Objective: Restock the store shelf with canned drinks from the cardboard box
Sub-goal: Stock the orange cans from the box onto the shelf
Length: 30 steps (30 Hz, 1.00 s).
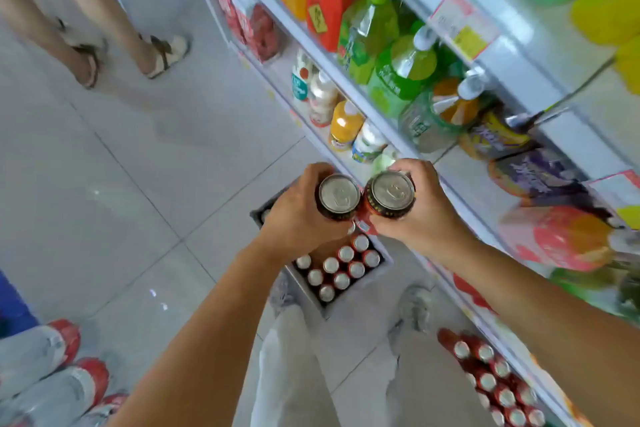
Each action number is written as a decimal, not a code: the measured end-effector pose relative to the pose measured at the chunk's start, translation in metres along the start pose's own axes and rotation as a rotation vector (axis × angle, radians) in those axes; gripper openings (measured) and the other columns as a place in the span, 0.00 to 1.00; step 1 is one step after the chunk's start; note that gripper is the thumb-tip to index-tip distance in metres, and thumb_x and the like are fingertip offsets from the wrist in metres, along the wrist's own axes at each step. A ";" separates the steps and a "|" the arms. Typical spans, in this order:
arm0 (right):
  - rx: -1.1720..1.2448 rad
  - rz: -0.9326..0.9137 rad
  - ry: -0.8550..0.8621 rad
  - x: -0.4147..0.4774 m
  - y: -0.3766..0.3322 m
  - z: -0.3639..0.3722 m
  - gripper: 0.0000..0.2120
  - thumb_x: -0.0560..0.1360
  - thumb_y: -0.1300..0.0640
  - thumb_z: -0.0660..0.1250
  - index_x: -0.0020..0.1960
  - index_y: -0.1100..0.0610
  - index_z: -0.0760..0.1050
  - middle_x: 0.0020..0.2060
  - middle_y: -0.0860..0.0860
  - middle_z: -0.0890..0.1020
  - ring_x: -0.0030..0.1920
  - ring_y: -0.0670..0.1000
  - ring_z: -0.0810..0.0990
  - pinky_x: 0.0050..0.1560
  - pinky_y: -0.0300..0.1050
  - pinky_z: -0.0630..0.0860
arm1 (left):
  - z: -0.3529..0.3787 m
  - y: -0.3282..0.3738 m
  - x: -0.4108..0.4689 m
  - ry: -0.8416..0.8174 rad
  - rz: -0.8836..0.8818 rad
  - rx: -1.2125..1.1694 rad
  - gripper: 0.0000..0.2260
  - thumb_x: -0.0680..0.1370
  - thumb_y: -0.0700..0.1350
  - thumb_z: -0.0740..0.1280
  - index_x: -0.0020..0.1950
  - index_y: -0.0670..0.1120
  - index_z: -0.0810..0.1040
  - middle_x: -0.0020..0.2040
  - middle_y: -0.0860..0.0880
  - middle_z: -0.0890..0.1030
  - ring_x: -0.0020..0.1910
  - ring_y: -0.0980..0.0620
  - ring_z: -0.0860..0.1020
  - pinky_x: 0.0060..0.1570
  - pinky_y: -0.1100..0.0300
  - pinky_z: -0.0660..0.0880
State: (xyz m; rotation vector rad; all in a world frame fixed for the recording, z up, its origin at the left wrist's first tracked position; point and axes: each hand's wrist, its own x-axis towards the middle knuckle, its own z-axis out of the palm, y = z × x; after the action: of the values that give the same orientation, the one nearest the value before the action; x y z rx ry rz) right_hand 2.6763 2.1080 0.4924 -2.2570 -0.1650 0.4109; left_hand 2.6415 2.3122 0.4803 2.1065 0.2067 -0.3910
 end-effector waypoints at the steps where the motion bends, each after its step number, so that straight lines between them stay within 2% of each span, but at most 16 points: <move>1: 0.007 -0.018 0.028 -0.013 -0.027 -0.027 0.31 0.58 0.50 0.74 0.58 0.46 0.65 0.54 0.48 0.69 0.52 0.39 0.72 0.50 0.25 0.65 | -0.016 0.031 -0.013 0.008 0.036 -0.029 0.30 0.64 0.50 0.80 0.61 0.55 0.70 0.51 0.60 0.79 0.48 0.64 0.75 0.47 0.76 0.68; 3: 0.017 -0.083 0.102 -0.038 -0.076 -0.076 0.30 0.60 0.50 0.73 0.58 0.43 0.64 0.55 0.45 0.69 0.52 0.34 0.71 0.50 0.23 0.64 | -0.045 0.087 -0.032 0.031 0.125 -0.092 0.29 0.63 0.48 0.81 0.59 0.57 0.72 0.51 0.61 0.80 0.50 0.63 0.77 0.50 0.72 0.71; 6: 0.097 -0.116 0.210 -0.074 -0.129 -0.137 0.30 0.62 0.57 0.76 0.57 0.40 0.65 0.56 0.45 0.73 0.53 0.36 0.74 0.51 0.26 0.67 | -0.074 0.159 -0.057 0.018 0.284 -0.189 0.28 0.62 0.47 0.79 0.58 0.61 0.73 0.53 0.59 0.81 0.54 0.59 0.79 0.57 0.62 0.74; 9: 0.200 -0.159 0.317 -0.107 -0.168 -0.188 0.31 0.60 0.51 0.74 0.59 0.40 0.66 0.55 0.44 0.77 0.54 0.39 0.77 0.54 0.33 0.72 | -0.094 0.227 -0.075 -0.035 0.399 -0.278 0.26 0.62 0.49 0.78 0.57 0.63 0.75 0.53 0.59 0.82 0.53 0.60 0.80 0.54 0.67 0.74; 11: 0.232 -0.193 0.407 -0.128 -0.187 -0.219 0.31 0.58 0.48 0.73 0.59 0.41 0.67 0.53 0.41 0.78 0.52 0.37 0.78 0.51 0.30 0.72 | -0.100 0.268 -0.084 -0.061 0.469 -0.313 0.27 0.61 0.52 0.77 0.59 0.59 0.76 0.53 0.58 0.83 0.51 0.60 0.80 0.52 0.67 0.75; 15: 0.270 -0.238 0.615 -0.168 -0.204 -0.275 0.27 0.63 0.64 0.77 0.54 0.44 0.70 0.46 0.39 0.81 0.46 0.32 0.78 0.46 0.24 0.70 | -0.100 0.335 -0.094 -0.129 0.588 -0.366 0.30 0.62 0.50 0.78 0.63 0.54 0.76 0.56 0.53 0.84 0.55 0.52 0.81 0.57 0.58 0.77; 18: 0.278 -0.252 0.755 -0.191 -0.208 -0.316 0.25 0.65 0.68 0.76 0.50 0.44 0.71 0.42 0.31 0.81 0.42 0.31 0.78 0.42 0.23 0.69 | -0.091 0.379 -0.099 -0.179 0.677 -0.394 0.28 0.64 0.42 0.78 0.63 0.50 0.76 0.55 0.52 0.84 0.53 0.56 0.82 0.54 0.63 0.77; 20: 0.265 -0.260 0.842 -0.202 -0.212 -0.342 0.23 0.65 0.64 0.76 0.50 0.44 0.71 0.41 0.33 0.82 0.41 0.32 0.78 0.41 0.23 0.70 | -0.085 0.407 -0.103 -0.189 0.723 -0.436 0.29 0.64 0.42 0.79 0.63 0.48 0.76 0.54 0.52 0.85 0.51 0.57 0.82 0.51 0.65 0.76; 22: 0.249 -0.285 0.928 -0.210 -0.214 -0.367 0.22 0.63 0.58 0.77 0.50 0.43 0.71 0.42 0.37 0.81 0.41 0.33 0.78 0.43 0.24 0.70 | -0.077 0.431 -0.105 -0.196 0.780 -0.437 0.28 0.62 0.49 0.78 0.62 0.50 0.78 0.53 0.51 0.85 0.51 0.56 0.82 0.53 0.63 0.77; 25: 0.198 -0.252 1.004 -0.204 -0.212 -0.395 0.22 0.66 0.61 0.77 0.51 0.46 0.70 0.45 0.41 0.80 0.40 0.31 0.77 0.42 0.23 0.68 | -0.071 0.453 -0.105 -0.192 0.808 -0.440 0.26 0.61 0.52 0.77 0.59 0.53 0.79 0.53 0.51 0.85 0.50 0.55 0.82 0.52 0.62 0.78; 27: 0.173 -0.215 1.013 -0.194 -0.203 -0.406 0.23 0.65 0.60 0.77 0.53 0.44 0.69 0.51 0.48 0.80 0.46 0.38 0.79 0.49 0.32 0.72 | -0.066 0.459 -0.102 -0.175 0.798 -0.441 0.25 0.61 0.51 0.77 0.58 0.54 0.80 0.52 0.52 0.85 0.51 0.54 0.83 0.51 0.62 0.78; 29: 0.142 -0.171 1.004 -0.180 -0.191 -0.413 0.22 0.64 0.54 0.77 0.52 0.43 0.71 0.54 0.50 0.79 0.52 0.48 0.79 0.54 0.44 0.75 | -0.063 0.460 -0.097 -0.163 0.776 -0.437 0.24 0.63 0.49 0.78 0.59 0.54 0.80 0.52 0.53 0.85 0.51 0.54 0.83 0.51 0.61 0.78; 30: 0.133 -0.148 0.997 -0.173 -0.186 -0.415 0.23 0.64 0.52 0.77 0.55 0.44 0.71 0.55 0.49 0.78 0.54 0.49 0.79 0.56 0.46 0.75 | -0.062 0.459 -0.095 -0.160 0.765 -0.436 0.24 0.65 0.47 0.78 0.60 0.54 0.79 0.52 0.53 0.85 0.51 0.54 0.83 0.51 0.60 0.78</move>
State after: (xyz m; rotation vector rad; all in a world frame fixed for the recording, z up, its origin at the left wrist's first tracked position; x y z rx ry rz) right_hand 2.6599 1.8926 0.9285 -2.0453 0.2082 -0.7639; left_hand 2.7017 2.1198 0.9081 1.5643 -0.5514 -0.0392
